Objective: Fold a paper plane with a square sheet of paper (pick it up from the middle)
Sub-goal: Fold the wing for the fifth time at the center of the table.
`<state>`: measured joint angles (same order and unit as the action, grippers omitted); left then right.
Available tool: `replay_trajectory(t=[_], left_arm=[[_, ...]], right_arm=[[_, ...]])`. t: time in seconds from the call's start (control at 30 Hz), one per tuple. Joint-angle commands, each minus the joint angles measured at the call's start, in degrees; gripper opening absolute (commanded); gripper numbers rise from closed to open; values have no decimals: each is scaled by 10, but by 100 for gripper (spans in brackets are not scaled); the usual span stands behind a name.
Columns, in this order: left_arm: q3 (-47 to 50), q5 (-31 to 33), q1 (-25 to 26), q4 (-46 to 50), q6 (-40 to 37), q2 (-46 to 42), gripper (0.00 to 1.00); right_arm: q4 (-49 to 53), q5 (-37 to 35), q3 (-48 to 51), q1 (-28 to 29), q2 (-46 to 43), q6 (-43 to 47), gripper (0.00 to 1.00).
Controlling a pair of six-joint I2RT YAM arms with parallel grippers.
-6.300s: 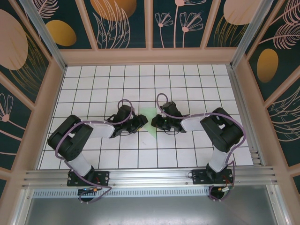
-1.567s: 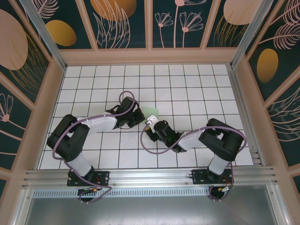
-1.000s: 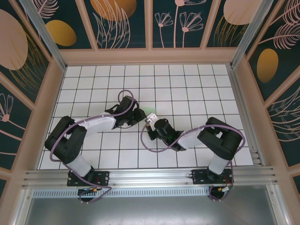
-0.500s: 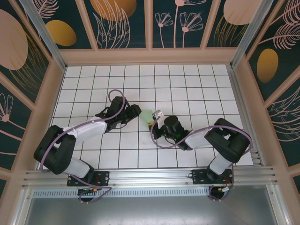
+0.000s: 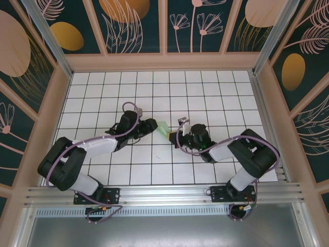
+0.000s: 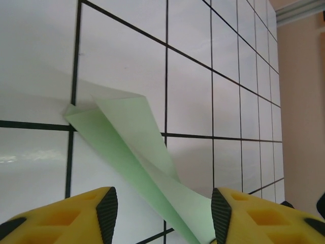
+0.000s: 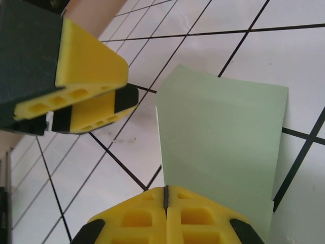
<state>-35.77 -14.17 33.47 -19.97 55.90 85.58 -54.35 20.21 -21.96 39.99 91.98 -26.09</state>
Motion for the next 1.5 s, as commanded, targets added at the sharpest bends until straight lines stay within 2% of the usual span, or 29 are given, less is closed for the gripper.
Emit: replay_trajectory(t=[0.0,0.73,1.47], left_arm=[[-4,-19,10,-38,-15,21,52],[-28,-54,26,-92,-19,80,49],[-90,-104,35,-97,-23,154,47]], right_arm=[[-33,33,4,-11,-2,-50,0],[-35,84,1,-73,50,-203,0],[7,93,-11,-83,86,-220,0]])
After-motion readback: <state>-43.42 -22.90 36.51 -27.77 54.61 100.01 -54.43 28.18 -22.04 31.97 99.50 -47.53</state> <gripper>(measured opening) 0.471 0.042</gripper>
